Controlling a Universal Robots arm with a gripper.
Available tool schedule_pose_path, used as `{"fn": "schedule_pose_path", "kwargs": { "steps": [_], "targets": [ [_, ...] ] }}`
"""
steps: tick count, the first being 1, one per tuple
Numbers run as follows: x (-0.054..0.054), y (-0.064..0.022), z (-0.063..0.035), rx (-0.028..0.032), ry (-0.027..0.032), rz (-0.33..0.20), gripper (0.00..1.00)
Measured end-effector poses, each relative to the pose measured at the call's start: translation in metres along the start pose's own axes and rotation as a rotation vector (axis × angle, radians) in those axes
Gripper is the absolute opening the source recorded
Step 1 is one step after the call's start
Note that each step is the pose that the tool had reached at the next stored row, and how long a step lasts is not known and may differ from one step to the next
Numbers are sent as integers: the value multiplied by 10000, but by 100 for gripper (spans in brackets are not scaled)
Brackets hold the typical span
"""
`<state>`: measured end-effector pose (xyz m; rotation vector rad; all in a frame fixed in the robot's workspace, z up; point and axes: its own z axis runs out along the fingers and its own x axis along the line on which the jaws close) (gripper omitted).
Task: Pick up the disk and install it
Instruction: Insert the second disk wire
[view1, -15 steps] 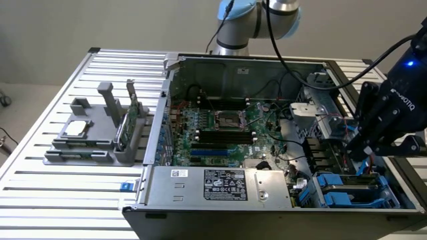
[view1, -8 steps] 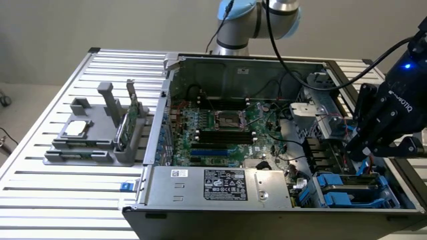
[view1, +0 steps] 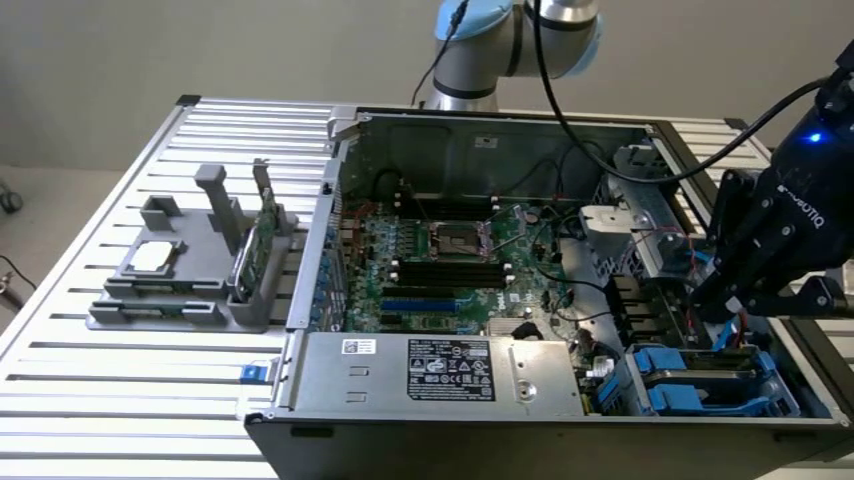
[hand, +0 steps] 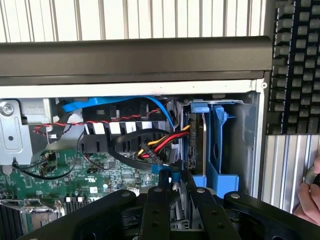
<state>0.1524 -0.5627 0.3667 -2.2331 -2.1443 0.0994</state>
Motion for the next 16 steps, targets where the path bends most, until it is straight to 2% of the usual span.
{"fn": "schedule_pose_path", "kwargs": {
  "steps": [2,3,11,14,16],
  "targets": [
    [2,3,6,-1,-1,-1,22],
    [2,3,10,-1,0,-1,16],
    [-9,-13,17,0,19,-3,16],
    [-60,-16,18,2,69,-8,16],
    [-91,-15,25,6,158,-14,16]
  ]
}}
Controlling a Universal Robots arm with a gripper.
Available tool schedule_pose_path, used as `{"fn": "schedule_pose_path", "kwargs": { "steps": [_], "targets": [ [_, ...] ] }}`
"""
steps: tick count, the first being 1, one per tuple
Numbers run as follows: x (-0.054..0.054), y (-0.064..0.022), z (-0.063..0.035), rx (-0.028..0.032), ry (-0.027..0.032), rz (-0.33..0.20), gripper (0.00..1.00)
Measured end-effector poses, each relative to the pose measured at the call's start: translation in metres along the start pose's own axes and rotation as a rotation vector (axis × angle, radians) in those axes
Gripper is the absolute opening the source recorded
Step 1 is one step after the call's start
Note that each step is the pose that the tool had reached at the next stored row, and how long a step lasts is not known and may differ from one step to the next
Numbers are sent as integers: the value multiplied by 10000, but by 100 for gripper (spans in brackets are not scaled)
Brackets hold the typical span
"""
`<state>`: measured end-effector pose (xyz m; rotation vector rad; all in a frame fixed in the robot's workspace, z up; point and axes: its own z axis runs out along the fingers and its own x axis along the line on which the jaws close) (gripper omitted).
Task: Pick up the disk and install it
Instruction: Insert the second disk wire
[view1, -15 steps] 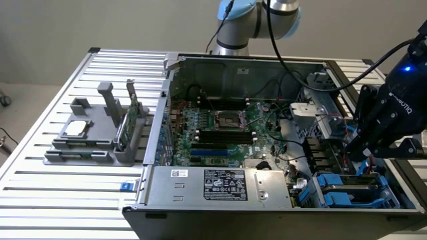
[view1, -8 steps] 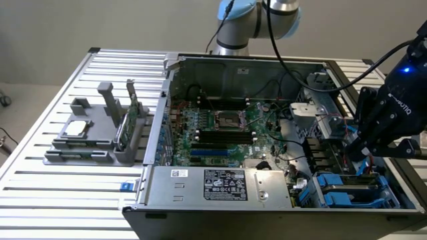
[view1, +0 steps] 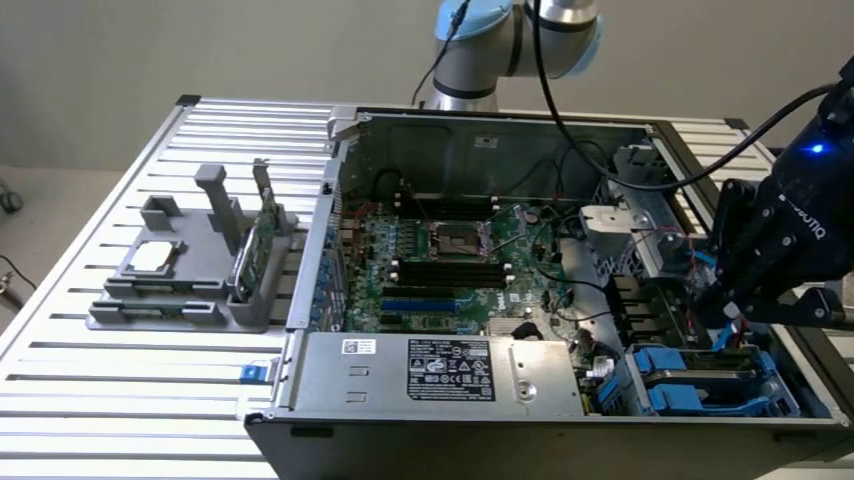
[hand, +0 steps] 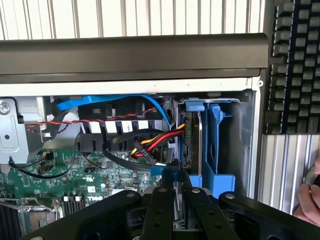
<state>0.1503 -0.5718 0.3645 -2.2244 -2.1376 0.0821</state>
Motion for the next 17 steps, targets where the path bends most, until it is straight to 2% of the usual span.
{"fn": "schedule_pose_path", "kwargs": {
  "steps": [3,7,17],
  "targets": [
    [-45,4,27,4,84,-8,16],
    [-72,9,72,6,148,-20,16],
    [-99,29,118,6,148,-78,16]
  ]
}}
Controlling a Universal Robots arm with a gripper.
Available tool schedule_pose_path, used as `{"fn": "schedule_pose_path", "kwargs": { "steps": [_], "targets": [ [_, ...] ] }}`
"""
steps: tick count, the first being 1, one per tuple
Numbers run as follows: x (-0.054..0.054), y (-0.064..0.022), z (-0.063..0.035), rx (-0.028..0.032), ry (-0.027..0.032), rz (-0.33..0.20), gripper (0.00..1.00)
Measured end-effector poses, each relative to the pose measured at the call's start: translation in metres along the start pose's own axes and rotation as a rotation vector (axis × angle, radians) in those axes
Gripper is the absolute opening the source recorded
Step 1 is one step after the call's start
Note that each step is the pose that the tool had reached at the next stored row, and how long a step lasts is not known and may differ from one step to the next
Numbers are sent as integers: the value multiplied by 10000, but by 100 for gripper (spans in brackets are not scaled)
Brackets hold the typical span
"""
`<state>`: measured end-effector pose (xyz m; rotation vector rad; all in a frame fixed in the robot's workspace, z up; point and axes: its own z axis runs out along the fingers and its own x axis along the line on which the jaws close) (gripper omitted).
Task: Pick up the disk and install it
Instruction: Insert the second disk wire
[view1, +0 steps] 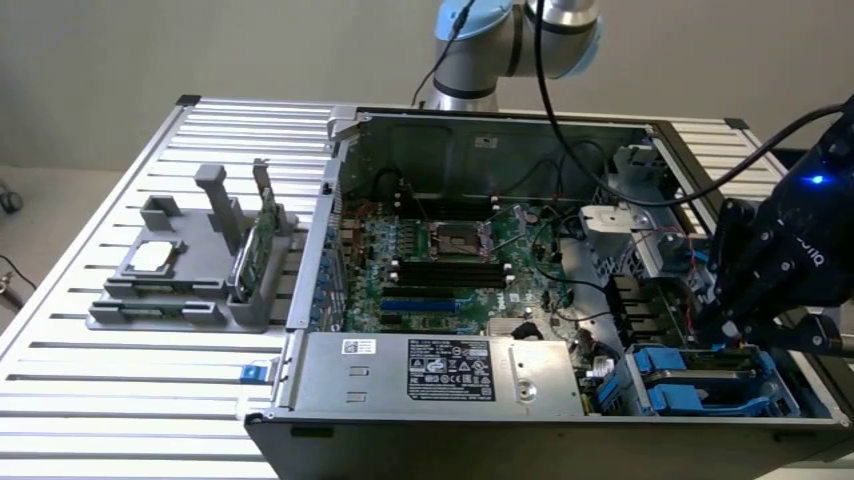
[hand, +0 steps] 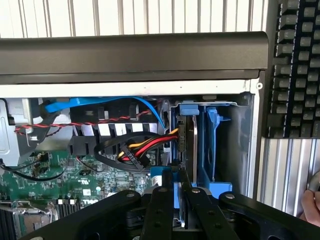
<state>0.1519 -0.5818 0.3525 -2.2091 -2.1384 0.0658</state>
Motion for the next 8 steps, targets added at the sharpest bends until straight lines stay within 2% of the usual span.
{"fn": "schedule_pose_path", "kwargs": {
  "steps": [8],
  "targets": [
    [-19,6,61,-6,-5,-65,16]
  ]
}}
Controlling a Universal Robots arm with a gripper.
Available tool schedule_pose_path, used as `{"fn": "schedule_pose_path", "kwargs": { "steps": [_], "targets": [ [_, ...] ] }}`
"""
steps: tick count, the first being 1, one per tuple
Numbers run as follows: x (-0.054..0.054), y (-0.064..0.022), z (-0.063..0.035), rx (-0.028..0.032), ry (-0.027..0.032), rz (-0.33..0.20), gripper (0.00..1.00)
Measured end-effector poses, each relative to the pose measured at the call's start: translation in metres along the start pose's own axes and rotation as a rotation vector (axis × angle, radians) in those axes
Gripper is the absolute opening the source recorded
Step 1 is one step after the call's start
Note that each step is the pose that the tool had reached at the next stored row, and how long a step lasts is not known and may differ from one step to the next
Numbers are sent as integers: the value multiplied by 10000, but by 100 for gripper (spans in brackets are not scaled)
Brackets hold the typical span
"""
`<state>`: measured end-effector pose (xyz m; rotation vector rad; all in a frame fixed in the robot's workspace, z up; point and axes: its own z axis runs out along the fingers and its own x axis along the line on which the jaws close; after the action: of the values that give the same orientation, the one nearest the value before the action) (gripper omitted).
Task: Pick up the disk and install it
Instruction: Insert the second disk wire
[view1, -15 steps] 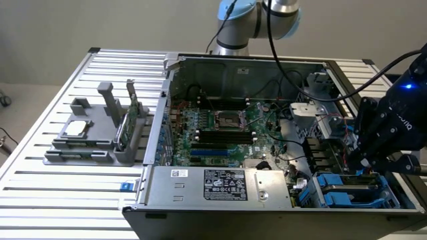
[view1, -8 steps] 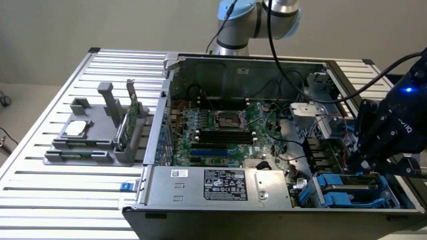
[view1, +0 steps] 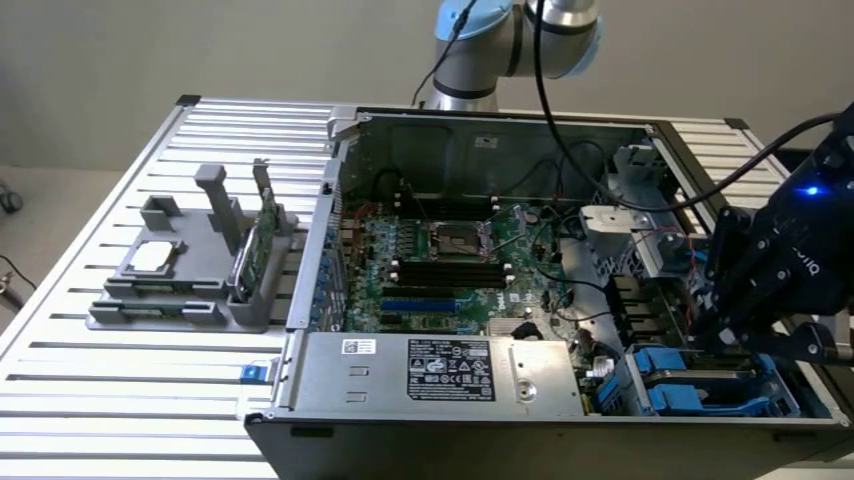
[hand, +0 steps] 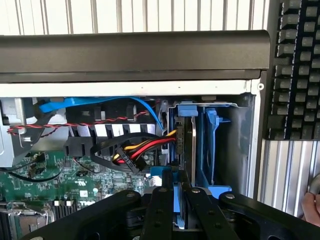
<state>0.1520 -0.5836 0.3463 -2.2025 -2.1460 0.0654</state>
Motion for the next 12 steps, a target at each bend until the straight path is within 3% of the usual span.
{"fn": "schedule_pose_path", "kwargs": {
  "steps": [12],
  "targets": [
    [-10,23,31,-12,-3,-54,16]
  ]
}}
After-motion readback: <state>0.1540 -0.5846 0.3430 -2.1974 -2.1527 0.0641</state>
